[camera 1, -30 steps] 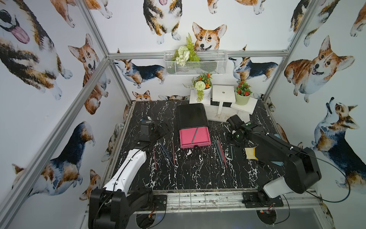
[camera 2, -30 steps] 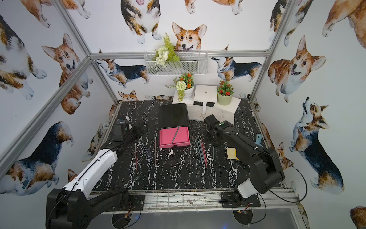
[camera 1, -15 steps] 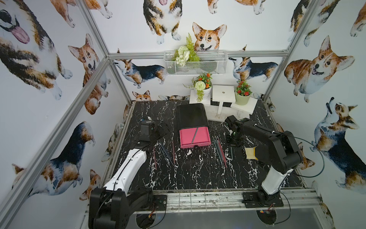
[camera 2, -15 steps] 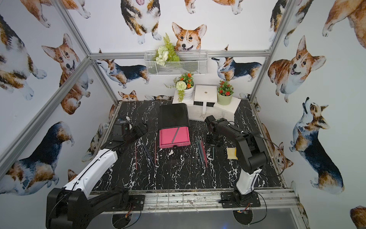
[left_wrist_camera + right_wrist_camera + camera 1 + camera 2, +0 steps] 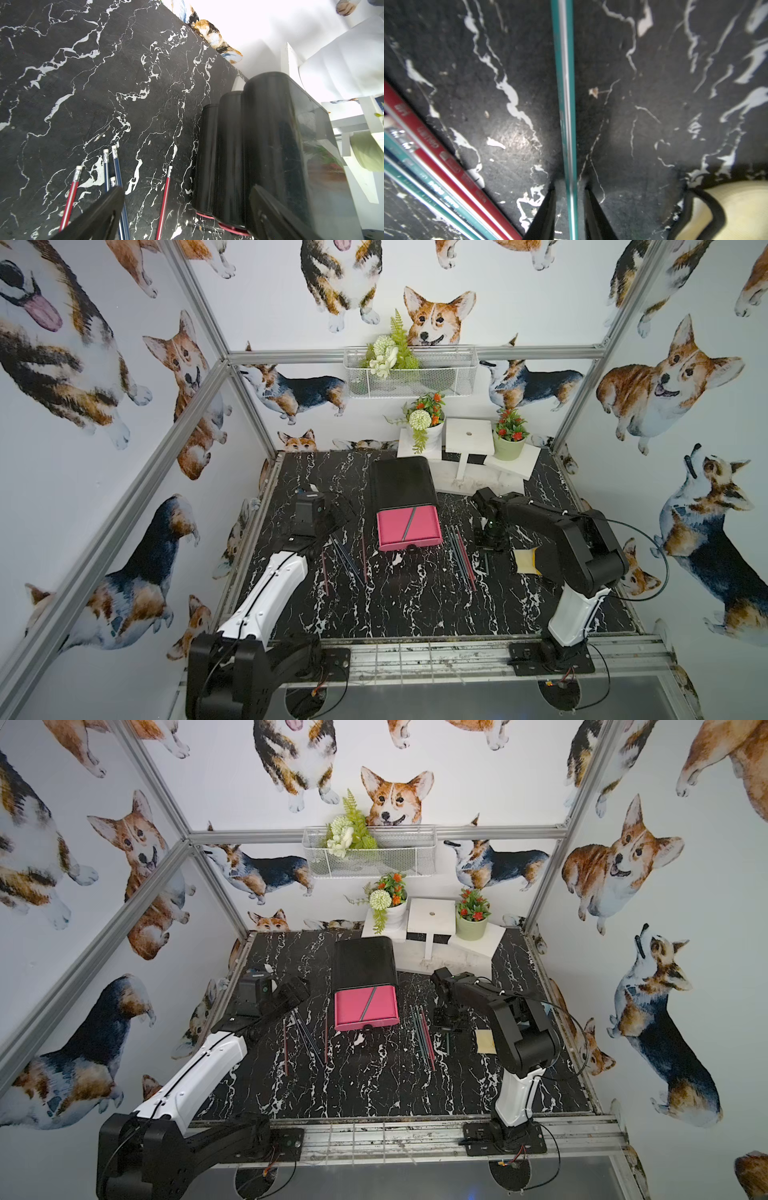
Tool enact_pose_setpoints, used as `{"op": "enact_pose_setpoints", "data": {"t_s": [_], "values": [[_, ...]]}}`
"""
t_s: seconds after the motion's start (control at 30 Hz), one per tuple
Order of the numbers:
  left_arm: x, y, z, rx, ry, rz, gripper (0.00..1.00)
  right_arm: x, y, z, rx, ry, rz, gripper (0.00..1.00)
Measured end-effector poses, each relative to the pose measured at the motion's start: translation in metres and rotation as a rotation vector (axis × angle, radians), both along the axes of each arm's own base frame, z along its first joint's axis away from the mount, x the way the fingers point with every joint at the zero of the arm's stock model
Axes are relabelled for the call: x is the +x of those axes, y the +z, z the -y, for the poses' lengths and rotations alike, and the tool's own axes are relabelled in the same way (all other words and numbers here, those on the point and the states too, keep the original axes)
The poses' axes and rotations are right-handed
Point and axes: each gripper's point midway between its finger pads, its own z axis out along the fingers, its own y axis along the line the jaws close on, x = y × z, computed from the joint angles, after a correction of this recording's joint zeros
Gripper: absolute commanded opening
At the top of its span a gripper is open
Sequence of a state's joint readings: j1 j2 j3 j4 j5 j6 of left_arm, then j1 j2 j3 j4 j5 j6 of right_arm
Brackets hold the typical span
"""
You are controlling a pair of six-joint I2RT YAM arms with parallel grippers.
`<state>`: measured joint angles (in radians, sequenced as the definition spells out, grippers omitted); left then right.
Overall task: Please place the pencils in the drawer according to their color
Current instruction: Pick up the pencil from the center of the board.
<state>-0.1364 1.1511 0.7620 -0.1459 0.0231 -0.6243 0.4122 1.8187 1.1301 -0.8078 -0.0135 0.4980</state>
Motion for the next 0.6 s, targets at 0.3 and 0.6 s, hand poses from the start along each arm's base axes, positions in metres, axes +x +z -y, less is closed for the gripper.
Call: {"op": "enact_pose_setpoints", "data": {"t_s": [0.3, 0.6], "values": [[0.000, 0.001, -0.001, 0.003, 0.005, 0.003, 1.00, -0.006, -0.004, 0.004, 0.004, -0.025, 0.012, 0.01], [0.000, 0.001, -0.002, 0.007, 0.010, 0.003, 1.00, -0.003, 0.021, 0.001, 0.044, -0.032, 0.081, 0.00]]}}
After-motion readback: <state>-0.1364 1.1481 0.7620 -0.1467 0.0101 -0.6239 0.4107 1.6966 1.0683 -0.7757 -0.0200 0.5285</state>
